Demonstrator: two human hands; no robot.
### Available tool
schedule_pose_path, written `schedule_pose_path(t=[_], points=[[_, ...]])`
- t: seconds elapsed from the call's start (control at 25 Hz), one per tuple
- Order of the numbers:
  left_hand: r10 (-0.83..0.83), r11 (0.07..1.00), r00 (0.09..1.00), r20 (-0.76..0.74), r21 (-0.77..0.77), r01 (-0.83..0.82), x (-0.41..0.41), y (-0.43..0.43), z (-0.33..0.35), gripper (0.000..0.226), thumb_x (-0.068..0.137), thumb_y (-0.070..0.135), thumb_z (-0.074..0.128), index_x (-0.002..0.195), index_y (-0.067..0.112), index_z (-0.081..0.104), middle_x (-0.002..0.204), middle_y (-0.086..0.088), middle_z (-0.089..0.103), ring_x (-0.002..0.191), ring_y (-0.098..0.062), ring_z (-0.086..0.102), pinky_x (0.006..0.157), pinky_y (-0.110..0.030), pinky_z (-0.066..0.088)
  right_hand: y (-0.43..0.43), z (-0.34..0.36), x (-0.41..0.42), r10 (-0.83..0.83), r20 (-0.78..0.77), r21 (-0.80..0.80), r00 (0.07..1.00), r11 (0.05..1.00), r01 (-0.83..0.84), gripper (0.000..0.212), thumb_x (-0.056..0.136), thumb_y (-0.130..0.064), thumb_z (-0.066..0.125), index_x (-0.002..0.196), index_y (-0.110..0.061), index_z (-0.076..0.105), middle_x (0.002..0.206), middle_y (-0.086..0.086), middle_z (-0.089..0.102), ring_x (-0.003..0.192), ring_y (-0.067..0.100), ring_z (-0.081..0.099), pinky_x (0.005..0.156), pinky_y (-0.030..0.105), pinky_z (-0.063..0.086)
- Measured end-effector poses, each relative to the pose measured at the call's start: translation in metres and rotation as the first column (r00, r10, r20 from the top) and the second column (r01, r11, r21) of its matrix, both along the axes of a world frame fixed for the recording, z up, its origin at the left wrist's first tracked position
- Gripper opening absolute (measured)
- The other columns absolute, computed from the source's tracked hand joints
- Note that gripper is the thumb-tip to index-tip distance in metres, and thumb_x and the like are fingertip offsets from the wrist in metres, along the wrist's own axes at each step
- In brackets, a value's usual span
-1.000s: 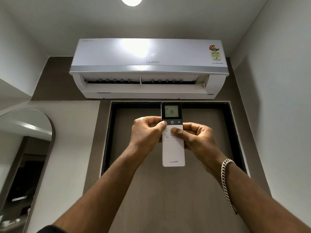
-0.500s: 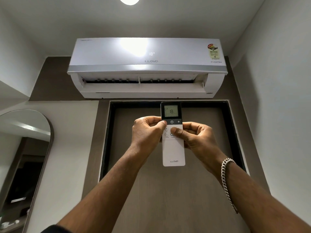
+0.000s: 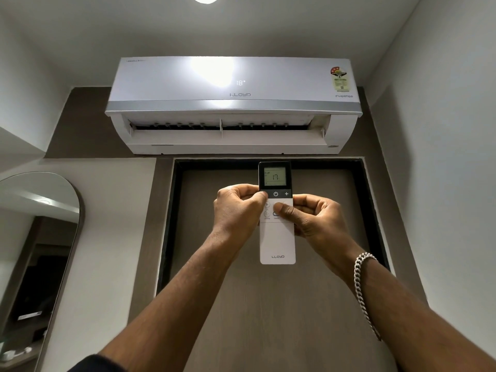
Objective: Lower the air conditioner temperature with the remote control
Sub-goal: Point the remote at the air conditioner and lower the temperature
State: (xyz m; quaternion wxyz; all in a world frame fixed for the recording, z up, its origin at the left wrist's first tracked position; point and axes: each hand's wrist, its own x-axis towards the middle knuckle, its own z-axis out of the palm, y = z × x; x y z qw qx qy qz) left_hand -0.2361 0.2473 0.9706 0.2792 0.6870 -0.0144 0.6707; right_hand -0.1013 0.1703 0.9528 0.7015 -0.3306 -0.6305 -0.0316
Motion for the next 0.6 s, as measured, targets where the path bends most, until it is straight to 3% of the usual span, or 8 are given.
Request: schedule_pose_path(t=[0.16,0.6], points=[[-0.033,0.999,0.999,-0.013,-0.021,0.033,0.0006,-0.0011,-0.0007,0.012,0.084,0.021,0.062,0.074,0.027,0.06,0.081,0.0,0.07,0.076,-0.014,0.07,0.056,-0.02,0.057,-0.0067,-0.002,-0.0038,0.021,0.019,0.003,1.0,1.0,-0.021,0.027,0.071,-0.024,0.077,0.094,-0.013,0.069,0.085,-0.001,0.08,0.078,0.015,0.078,0.062,0.022,0.062],[-0.013,0.999,1.0,0.015,-0.029,0.013,-0.0007,-0.0075,0.0,0.014,0.085,0.021,0.062,0.075,0.03,0.058,0.087,-0.003,0.068,0.084,-0.021,0.069,0.068,-0.029,0.059,-0.0103,0.0011,-0.0049,0.002,0.038,0.009,0.999,1.0,-0.003,0.021,0.075,-0.022,0.076,0.093,-0.015,0.068,0.084,-0.004,0.079,0.078,0.012,0.078,0.06,0.021,0.061]])
